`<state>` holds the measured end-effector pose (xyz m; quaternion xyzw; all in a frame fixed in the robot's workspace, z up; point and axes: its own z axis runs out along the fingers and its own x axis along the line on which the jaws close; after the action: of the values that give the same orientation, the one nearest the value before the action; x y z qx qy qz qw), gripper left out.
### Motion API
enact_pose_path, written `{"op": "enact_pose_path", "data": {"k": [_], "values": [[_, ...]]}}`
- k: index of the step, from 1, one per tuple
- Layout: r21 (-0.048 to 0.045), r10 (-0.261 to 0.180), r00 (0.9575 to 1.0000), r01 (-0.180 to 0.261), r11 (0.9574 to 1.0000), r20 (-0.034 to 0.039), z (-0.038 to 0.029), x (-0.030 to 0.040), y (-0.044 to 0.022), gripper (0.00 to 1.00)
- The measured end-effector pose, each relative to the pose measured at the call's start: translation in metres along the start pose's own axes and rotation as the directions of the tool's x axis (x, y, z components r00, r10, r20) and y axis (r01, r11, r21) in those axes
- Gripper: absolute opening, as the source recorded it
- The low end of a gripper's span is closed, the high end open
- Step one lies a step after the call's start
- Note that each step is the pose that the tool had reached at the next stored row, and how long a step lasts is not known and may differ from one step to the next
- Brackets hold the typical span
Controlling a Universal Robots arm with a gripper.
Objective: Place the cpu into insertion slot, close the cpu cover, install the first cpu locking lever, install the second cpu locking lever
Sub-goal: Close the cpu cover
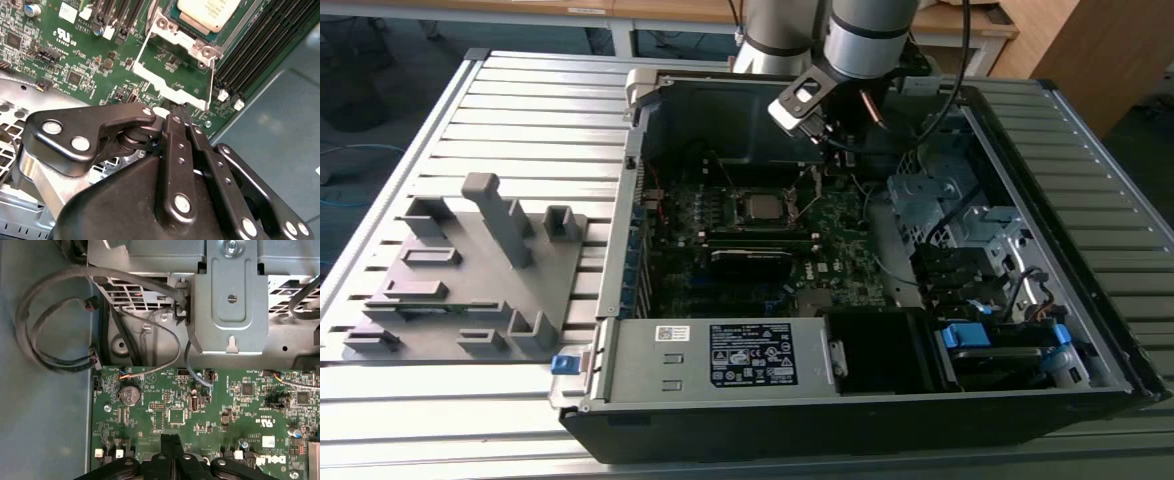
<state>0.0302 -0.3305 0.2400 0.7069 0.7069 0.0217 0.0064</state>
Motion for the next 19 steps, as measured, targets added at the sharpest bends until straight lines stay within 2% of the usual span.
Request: {"op": "enact_pose_path", "data": {"k": [11,19], "values": [[-0.0001,0.000,1.0000,0.000,1.0000,0.0000,-0.0001,0.0000,-0.0030,0.11],[-0.0001,0.000,1.0000,0.000,1.0000,-0.0001,-0.0002,0.0000,-0.0079,0.11]]}}
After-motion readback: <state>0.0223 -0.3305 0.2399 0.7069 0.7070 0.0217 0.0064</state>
